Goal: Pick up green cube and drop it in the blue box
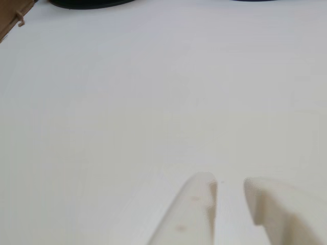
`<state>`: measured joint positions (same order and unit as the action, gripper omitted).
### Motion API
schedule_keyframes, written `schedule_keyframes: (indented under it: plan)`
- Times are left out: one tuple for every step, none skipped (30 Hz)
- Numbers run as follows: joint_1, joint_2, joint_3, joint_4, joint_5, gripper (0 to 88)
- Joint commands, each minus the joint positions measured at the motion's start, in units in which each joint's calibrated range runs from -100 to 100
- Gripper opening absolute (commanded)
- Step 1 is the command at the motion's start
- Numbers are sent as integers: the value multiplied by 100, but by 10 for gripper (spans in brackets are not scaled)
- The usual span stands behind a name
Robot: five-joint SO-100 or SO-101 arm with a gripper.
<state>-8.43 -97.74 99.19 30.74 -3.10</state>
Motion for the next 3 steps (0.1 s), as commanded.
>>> schedule_keyframes:
  plan:
    - [18,-83,45,-94,-15,12]
    - [18,-83,45,-94,-15,12]
    - [18,-83,45,-94,-15,12]
